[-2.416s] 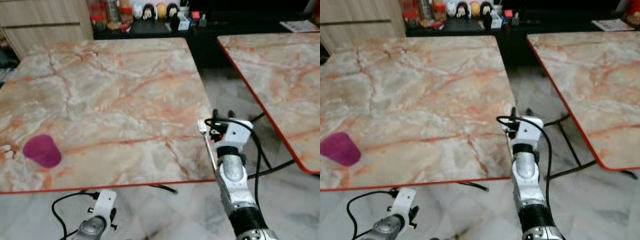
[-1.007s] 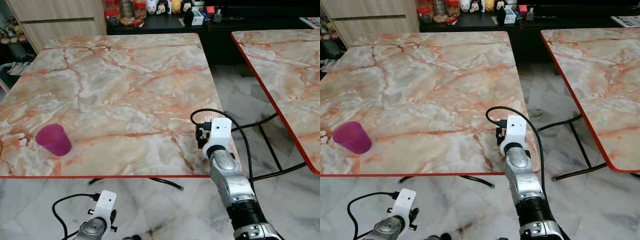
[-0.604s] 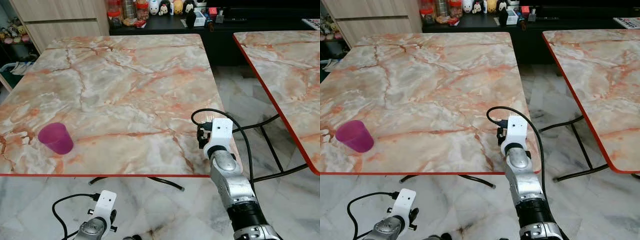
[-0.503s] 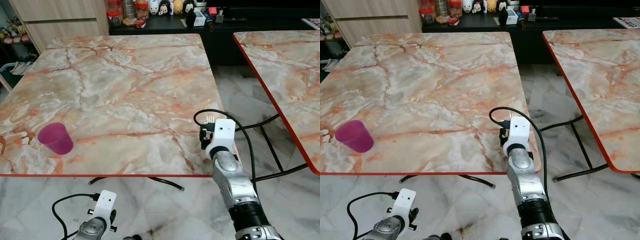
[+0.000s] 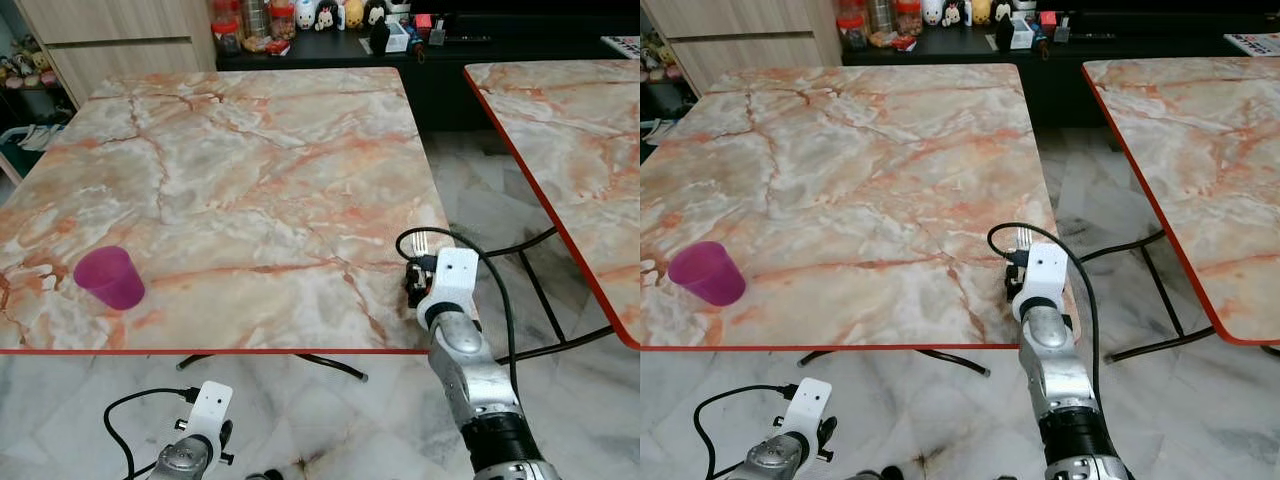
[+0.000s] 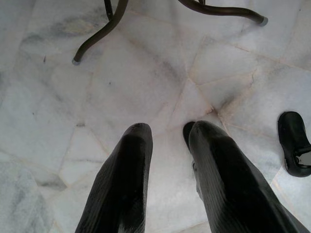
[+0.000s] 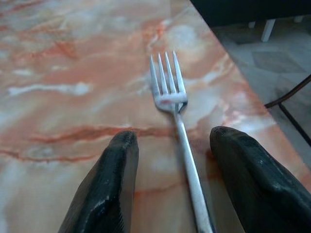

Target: Setting the table

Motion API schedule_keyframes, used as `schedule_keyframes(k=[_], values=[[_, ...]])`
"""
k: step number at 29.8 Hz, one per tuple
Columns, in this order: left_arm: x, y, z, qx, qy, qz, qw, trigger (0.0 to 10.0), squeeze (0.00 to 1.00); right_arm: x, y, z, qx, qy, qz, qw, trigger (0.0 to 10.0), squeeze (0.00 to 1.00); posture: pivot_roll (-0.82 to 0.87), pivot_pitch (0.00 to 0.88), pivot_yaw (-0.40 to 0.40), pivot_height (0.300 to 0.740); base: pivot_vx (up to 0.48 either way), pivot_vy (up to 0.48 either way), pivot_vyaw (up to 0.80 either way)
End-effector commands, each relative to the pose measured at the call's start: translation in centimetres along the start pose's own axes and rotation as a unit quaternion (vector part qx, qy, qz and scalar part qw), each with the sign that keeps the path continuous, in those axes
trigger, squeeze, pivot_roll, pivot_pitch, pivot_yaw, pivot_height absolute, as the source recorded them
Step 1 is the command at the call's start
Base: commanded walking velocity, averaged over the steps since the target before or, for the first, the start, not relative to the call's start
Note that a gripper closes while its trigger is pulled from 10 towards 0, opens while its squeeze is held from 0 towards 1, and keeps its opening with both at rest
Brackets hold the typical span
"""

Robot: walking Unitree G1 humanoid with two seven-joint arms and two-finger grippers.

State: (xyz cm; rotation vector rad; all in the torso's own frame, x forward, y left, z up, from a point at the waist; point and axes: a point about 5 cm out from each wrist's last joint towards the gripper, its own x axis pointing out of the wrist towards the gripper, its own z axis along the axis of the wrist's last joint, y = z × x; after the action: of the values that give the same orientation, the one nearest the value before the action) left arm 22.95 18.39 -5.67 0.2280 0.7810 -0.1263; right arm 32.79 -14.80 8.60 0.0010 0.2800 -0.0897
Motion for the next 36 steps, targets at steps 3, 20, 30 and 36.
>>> schedule_keyframes(k=[3, 20, 30, 36], values=[[-0.2, 0.1, -0.8, -0.003, 0.014, 0.002, 1.000, 10.0, 0.00, 0.1, -0.1, -0.5, 0.006, 0.010, -0.002, 1.000, 10.0, 0.00, -0.05, 0.138, 0.031, 0.740, 0.000, 0.000, 0.00], [-0.2, 0.0, -0.8, -0.010, 0.013, 0.002, 1.000, 10.0, 0.00, 0.6, -0.9, -1.5, -0.001, 0.029, -0.027, 0.999, 10.0, 0.00, -0.04, 0.148, 0.030, 0.740, 0.000, 0.000, 0.00], [-0.2, -0.1, -0.8, -0.008, 0.013, 0.000, 1.000, 10.0, 0.00, 0.8, -0.8, -1.0, 0.001, 0.020, -0.027, 0.999, 0.0, 0.00, -0.04, 0.131, 0.029, 0.740, 0.000, 0.000, 0.00], [-0.2, 0.0, -0.8, -0.005, 0.014, 0.002, 1.000, 10.0, 0.00, 0.8, -0.5, -1.0, -0.002, 0.017, -0.022, 1.000, 0.0, 0.00, -0.04, 0.116, 0.025, 0.740, 0.000, 0.000, 0.00]])
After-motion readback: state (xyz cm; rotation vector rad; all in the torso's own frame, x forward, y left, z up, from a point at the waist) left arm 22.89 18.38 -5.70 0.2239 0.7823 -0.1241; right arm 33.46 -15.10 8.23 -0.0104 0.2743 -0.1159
